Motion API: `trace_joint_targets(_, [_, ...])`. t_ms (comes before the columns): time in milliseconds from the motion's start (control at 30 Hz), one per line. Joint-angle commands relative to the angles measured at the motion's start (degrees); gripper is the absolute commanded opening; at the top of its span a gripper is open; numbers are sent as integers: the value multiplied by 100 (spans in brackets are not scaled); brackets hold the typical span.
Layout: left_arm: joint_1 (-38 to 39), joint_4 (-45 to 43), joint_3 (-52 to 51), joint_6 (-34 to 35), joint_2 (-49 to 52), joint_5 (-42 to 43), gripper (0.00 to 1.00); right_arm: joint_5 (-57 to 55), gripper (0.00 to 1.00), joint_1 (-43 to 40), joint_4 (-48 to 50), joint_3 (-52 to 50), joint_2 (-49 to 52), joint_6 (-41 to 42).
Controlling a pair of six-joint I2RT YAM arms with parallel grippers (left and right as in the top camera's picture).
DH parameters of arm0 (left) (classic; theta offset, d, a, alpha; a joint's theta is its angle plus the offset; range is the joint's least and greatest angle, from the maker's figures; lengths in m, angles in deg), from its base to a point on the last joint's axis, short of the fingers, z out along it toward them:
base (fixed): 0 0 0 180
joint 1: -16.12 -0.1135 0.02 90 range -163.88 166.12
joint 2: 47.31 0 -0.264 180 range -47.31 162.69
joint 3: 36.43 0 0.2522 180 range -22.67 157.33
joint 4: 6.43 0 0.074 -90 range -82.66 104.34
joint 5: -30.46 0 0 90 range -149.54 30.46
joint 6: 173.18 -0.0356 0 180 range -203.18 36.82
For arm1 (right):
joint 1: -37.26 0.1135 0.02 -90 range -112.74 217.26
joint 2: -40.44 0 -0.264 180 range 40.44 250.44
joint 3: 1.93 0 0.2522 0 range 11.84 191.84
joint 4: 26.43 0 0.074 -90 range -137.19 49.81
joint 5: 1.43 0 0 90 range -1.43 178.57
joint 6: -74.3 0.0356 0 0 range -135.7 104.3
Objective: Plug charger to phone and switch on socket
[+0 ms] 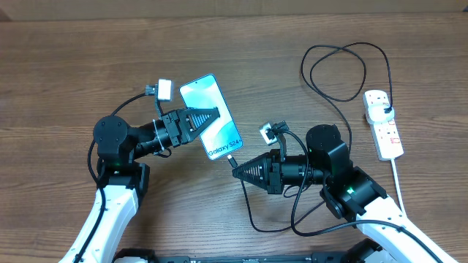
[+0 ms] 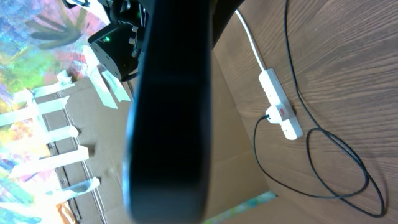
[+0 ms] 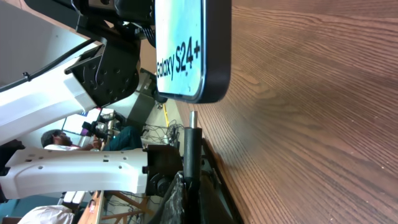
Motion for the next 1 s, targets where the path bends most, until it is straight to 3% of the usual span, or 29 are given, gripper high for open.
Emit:
trace_joint_targets(0, [31, -50, 31, 39, -39, -44, 4, 48, 4, -15, 85, 28, -70, 24])
trace_joint_targets(967, [31, -52, 31, 140, -39, -24, 4, 26, 4, -96, 389, 28, 149, 476])
